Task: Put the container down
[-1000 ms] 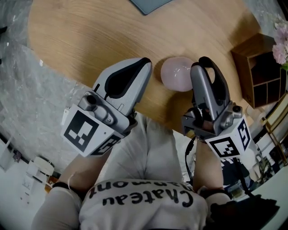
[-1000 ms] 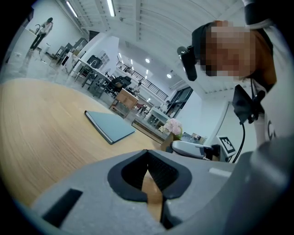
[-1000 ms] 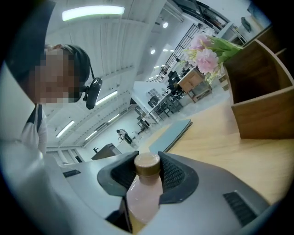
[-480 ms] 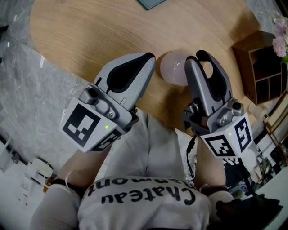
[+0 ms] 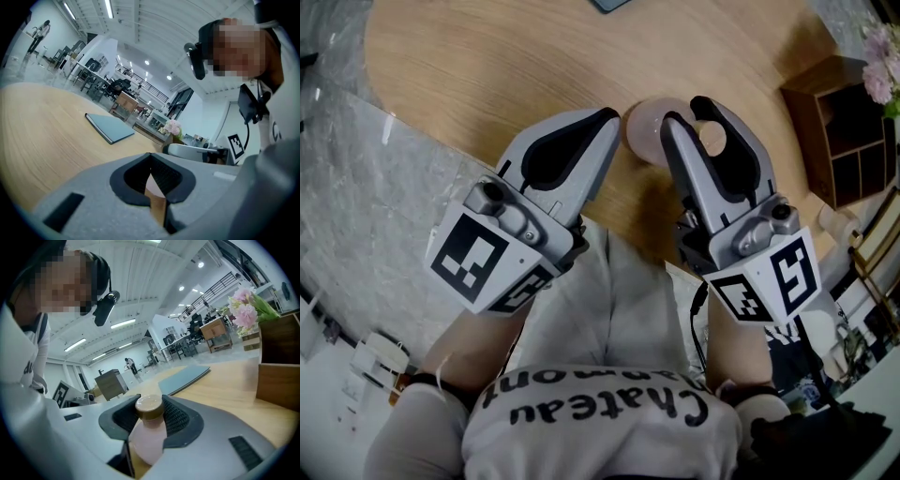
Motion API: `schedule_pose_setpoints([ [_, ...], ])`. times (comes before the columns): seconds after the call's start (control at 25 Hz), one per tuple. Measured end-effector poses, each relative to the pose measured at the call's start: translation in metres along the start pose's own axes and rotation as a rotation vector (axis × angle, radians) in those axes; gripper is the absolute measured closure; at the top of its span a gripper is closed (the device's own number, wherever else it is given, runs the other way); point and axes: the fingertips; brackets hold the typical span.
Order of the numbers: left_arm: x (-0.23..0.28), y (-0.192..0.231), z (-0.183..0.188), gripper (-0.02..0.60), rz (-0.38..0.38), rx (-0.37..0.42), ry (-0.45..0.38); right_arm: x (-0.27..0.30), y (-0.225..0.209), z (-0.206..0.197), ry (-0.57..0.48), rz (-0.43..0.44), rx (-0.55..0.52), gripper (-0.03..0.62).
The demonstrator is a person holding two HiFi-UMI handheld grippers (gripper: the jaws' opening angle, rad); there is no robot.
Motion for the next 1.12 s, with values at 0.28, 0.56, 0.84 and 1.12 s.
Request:
schedule_pose_setpoints([
  [0.28, -0.007, 0.001, 0.001, 0.568, 0.011, 0.005, -0.022, 0.001, 0.007, -0.006, 0.025, 0.007, -0.05, 0.459],
  [0.56, -0.011, 0.001, -0.003, 0.568, 0.018, -0.009, -0.021, 0.002, 0.012, -0.01, 0.03, 0.003, -0.055, 0.451],
  [0.84, -0.014, -0.001, -0.01, 0.568, 0.033, -0.031, -0.004, 0.003, 0.016, -0.014, 0.047, -0.001, -0.097, 0.45],
  [1.12, -0.03, 0.007, -0.007, 0.568, 0.144, -0.059, 0.016, 0.006, 0.02, -0.021, 0.104, -0.029, -0.164, 0.448],
])
Point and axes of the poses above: the fingertips, and each gripper's own axes: x forward along the fingers, y to its left, z out of its top, and after that the axes turned 7 degrees about -x, right-handed
